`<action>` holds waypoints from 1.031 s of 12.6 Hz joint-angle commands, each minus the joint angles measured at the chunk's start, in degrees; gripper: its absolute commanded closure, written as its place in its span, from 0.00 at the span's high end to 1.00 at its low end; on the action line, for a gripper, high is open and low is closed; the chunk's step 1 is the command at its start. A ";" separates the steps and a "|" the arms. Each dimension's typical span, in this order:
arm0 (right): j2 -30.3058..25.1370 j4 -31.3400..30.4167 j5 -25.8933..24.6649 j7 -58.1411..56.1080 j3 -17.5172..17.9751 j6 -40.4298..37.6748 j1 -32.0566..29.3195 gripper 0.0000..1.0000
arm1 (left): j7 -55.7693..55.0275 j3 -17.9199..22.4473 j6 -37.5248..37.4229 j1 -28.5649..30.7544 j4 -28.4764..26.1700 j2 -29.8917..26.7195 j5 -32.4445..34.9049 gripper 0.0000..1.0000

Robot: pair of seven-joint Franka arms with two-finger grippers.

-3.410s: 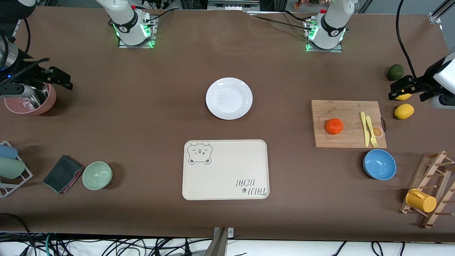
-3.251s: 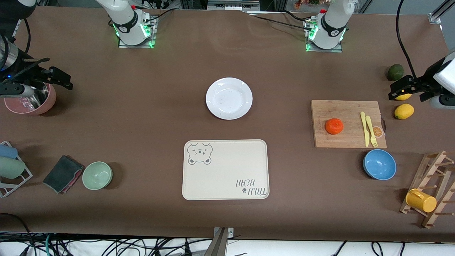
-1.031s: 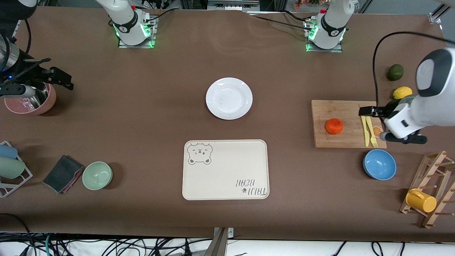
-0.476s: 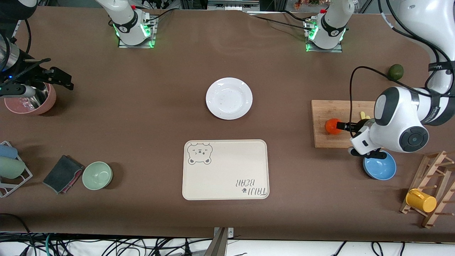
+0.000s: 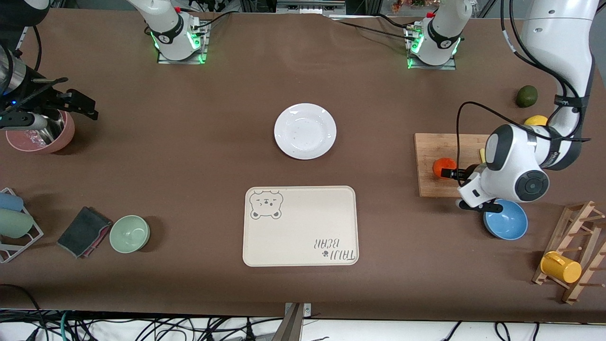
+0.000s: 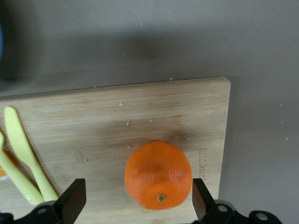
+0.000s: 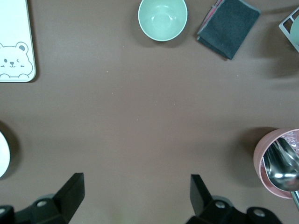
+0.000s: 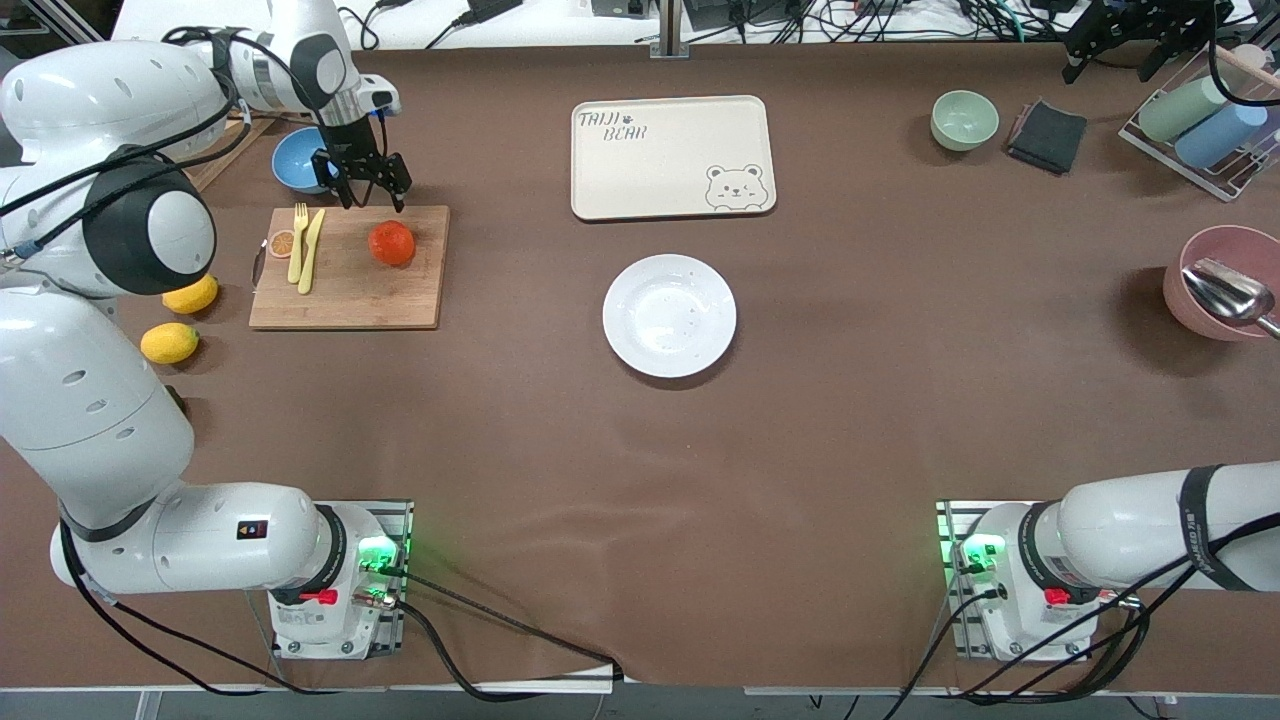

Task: Place orange and plate with both arms
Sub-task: 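Reach the left gripper down over the orange on the cutting board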

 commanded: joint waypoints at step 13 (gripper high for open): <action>-0.38 0.13 0.64 -0.87 -0.38 -1.14 0.33 1.00 | -0.77 -0.10 1.09 0.18 -0.39 3.36 -3.33 0.15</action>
